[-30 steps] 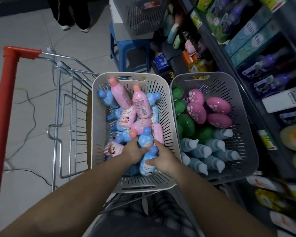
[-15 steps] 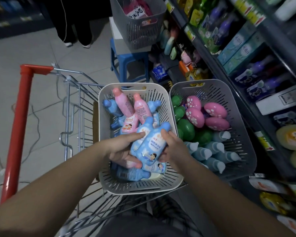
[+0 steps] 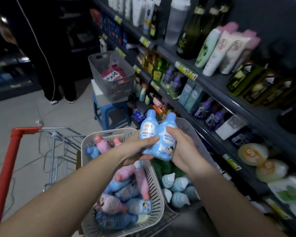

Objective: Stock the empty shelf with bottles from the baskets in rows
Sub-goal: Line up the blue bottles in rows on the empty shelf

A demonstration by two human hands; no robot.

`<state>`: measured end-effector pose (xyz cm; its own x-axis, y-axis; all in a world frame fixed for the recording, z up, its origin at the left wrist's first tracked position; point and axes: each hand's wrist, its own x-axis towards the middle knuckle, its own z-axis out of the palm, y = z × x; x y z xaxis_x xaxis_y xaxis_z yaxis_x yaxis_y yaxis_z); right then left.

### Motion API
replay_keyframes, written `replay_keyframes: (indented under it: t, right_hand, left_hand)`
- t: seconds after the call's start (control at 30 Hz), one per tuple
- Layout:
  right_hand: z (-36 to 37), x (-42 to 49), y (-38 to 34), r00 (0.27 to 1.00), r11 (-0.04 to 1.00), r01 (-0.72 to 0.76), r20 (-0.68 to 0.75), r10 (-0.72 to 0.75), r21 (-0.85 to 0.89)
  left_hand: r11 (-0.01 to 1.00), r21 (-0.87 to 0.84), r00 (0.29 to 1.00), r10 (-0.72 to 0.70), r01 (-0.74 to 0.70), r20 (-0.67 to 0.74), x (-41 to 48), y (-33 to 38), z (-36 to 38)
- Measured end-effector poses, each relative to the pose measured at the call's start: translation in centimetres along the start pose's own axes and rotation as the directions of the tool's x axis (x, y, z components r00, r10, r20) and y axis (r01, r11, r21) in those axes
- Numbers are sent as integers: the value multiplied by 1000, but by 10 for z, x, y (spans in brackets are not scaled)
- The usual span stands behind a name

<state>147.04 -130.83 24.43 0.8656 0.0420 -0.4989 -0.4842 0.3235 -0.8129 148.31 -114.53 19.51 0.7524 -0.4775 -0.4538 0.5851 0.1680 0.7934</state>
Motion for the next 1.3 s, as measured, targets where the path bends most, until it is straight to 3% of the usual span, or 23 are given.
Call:
replay_keyframes:
  t: [0.13,0.23,0.5,1.03,1.2,1.3]
  right_hand:
    - [-31,-26,-45,991,988,135,11,-134,-80]
    - [-64,-49,-65,954,951,279,-76,-290,-133]
    - [-173,-134,-107,809,858,507,-295,-508,-88]
    - [-395,-306,-155,585,742,653,-523,-620,-151]
    - [-439,-306,-154,551,747,644,-576,-604,-168]
    - [-461,-295,-155,542,771,612,-617,-570,-176]
  left_hand:
    - [990,88,993,109,-112,36,12,36,44]
    - [979,114,981,157,-170,111,20,52,85]
    - [982,114,953,112,-150,281,28,70,240]
    - [955,196,755,44,-225,654,46,7,529]
    - [909,267,733,61,-321,678,70,-7,578]
    - [872,364,761,15,-327,648,100,-8,601]
